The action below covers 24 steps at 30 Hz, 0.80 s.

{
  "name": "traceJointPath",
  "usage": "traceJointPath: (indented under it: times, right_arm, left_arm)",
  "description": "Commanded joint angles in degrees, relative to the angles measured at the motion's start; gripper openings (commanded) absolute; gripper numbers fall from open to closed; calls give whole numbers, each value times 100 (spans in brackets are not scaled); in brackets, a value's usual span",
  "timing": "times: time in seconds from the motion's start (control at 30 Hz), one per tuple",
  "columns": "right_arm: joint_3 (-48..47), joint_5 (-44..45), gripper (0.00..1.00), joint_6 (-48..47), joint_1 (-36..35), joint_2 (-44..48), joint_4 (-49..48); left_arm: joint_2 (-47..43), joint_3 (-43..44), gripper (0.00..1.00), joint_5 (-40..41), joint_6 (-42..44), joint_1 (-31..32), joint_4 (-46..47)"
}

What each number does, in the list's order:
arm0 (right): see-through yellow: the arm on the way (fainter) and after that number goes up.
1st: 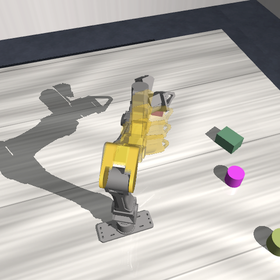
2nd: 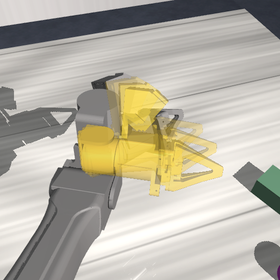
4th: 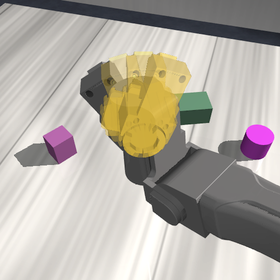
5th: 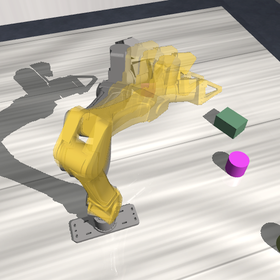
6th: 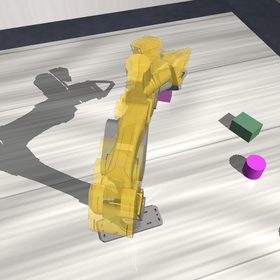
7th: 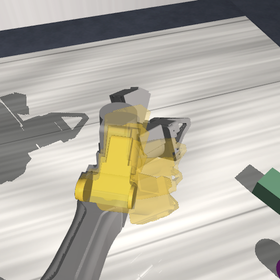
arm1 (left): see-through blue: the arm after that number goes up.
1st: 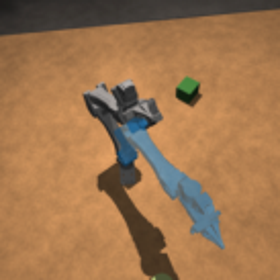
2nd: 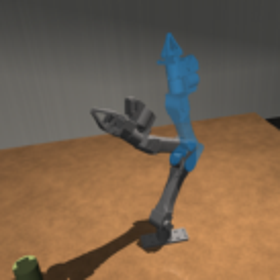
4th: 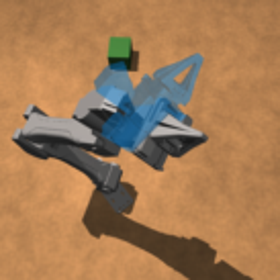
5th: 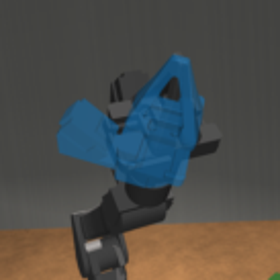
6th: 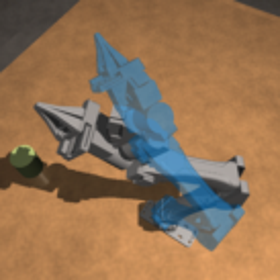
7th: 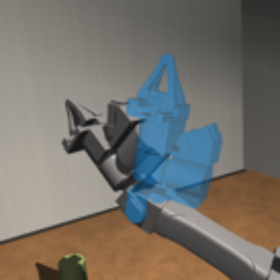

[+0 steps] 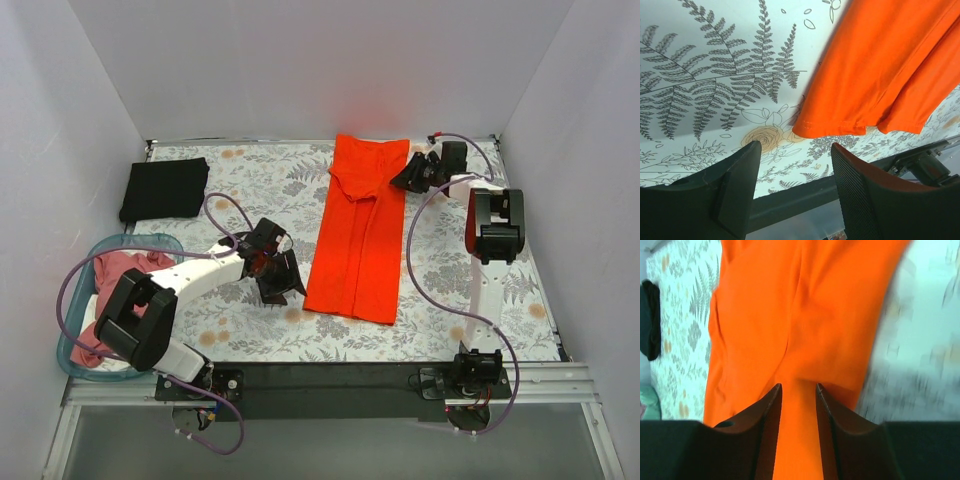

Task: Fold and stack the t-shirts
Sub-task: Fold the tshirt

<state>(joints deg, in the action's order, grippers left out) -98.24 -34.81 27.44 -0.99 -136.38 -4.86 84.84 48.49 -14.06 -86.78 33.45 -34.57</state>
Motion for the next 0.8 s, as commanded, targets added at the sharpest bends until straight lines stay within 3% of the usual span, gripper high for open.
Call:
traceJointPath:
  times: [0.0,0.17,0.43,0.63,0.77]
  right_arm:
    - [716,70,41,-353,-32,1383,327]
    - [2357,1123,44,-845,-199,3273,1468]
    - [4689,3128,46,-1039,-1499,5917,3532]
    - [6262,2717,52,-275,-1869,7693,3835]
    - [6817,2260,52,112,-2027,8057,3660]
  left_arm:
    - [-99,178,57,140,-49,126,29]
    - [-274,170,59,474,21,205,-199]
    - [-749,117,59,870,-67,407,-559]
    - [-767,152,59,1178,-277,662,-613]
    - [-530,310,60,1318,-304,864,-613]
